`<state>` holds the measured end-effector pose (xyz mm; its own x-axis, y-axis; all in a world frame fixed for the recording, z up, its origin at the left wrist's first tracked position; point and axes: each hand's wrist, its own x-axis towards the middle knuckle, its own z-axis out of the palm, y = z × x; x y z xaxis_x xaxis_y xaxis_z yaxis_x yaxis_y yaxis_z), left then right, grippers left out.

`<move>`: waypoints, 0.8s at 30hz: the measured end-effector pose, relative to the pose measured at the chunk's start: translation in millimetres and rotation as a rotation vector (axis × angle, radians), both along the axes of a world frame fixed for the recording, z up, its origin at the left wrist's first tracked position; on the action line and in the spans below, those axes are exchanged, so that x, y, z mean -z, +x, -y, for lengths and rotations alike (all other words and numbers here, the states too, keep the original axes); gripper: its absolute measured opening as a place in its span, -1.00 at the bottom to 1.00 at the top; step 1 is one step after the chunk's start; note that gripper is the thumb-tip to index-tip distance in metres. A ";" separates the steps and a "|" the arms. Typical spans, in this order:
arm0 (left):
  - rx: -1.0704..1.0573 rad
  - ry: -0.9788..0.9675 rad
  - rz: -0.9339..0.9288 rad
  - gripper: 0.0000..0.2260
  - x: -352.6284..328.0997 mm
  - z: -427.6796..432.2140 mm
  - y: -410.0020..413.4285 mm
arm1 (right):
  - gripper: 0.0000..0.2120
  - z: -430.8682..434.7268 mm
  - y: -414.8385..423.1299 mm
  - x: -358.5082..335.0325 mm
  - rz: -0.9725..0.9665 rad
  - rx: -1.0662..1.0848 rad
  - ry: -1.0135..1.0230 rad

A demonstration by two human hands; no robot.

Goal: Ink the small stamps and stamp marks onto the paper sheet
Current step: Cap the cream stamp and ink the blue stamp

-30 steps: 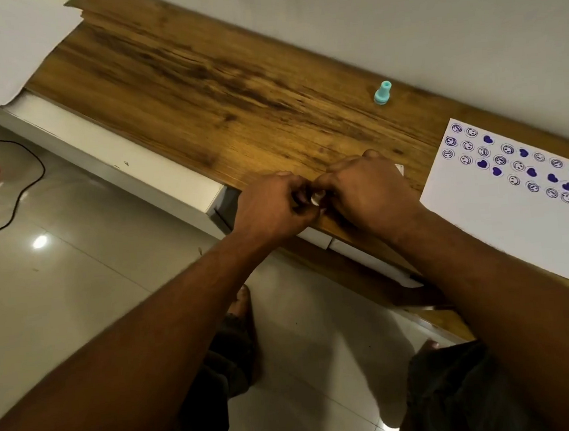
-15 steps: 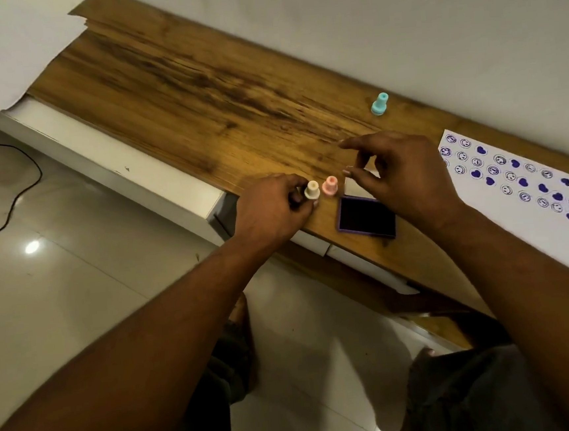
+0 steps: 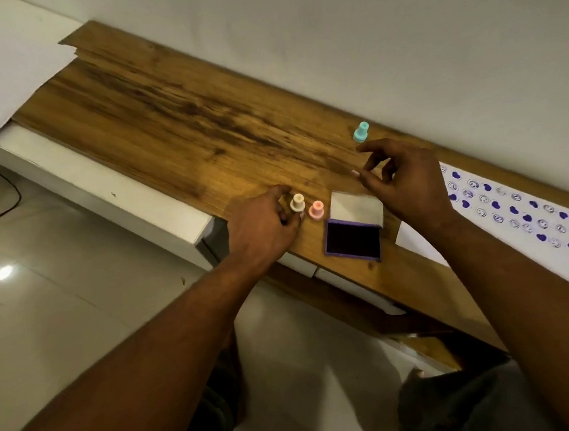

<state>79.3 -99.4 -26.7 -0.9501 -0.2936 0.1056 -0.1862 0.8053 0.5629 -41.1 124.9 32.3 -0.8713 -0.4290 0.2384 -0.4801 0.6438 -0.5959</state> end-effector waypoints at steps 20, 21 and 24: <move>0.115 0.219 -0.260 -0.66 -44.2 -23.3 1.1 | -0.83 -40.0 24.8 -29.0 0.294 0.222 -0.104; 0.200 0.194 -0.265 -0.63 -48.8 -30.3 3.0 | -0.83 -47.7 45.3 -29.5 0.327 0.203 -0.131; 0.389 0.068 -0.245 -0.49 -58.8 -57.2 8.9 | -0.78 -63.6 80.5 -27.8 0.354 0.180 -0.205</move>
